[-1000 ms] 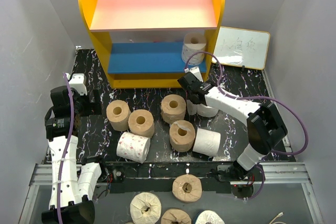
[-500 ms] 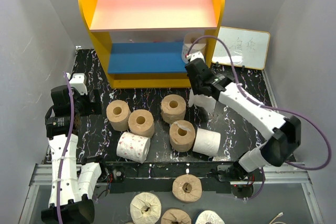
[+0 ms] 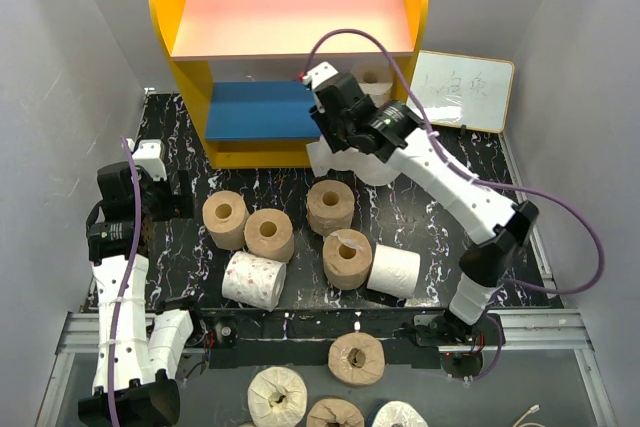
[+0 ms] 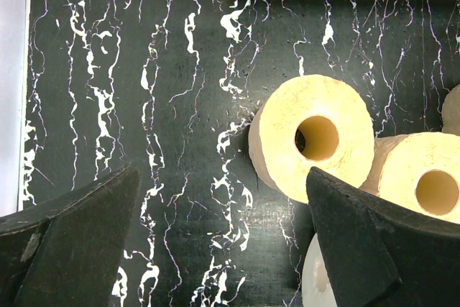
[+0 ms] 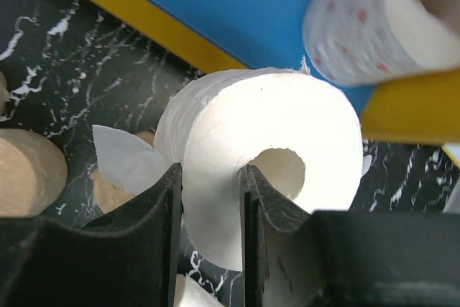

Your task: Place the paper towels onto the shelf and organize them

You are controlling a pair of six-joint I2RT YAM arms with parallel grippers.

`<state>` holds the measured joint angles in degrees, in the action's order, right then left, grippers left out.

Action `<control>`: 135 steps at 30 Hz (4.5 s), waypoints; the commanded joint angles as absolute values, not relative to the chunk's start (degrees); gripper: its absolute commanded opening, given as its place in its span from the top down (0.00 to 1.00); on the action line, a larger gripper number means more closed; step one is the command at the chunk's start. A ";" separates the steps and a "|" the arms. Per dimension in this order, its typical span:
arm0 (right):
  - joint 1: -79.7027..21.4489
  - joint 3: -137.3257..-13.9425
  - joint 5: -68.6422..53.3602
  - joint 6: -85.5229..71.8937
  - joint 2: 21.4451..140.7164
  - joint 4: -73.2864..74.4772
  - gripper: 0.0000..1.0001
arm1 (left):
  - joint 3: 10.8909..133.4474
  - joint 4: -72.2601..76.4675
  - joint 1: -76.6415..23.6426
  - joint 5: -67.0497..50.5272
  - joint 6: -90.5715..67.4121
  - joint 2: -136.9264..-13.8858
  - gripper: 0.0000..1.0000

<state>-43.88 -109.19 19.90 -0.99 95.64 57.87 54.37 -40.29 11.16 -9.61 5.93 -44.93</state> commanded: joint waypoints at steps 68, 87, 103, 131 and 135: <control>-57.94 -83.77 22.00 -12.40 77.80 58.38 0.19 | 54.52 -39.59 11.51 -10.57 6.33 -43.81 0.01; -57.82 -70.46 40.83 -34.97 52.33 58.62 0.15 | 64.19 -55.45 11.08 -22.00 19.95 -69.29 0.01; -57.91 -63.11 34.77 -30.76 56.21 50.10 0.16 | 61.89 -51.12 -0.96 -21.41 34.90 -56.53 0.10; -57.92 -59.06 33.79 -30.78 61.14 42.53 0.14 | 54.86 -56.08 -16.76 -14.00 52.41 -59.15 0.18; -57.90 -58.42 34.43 -31.56 59.61 43.32 0.14 | 52.07 -51.54 -18.59 -9.12 51.65 -61.26 0.18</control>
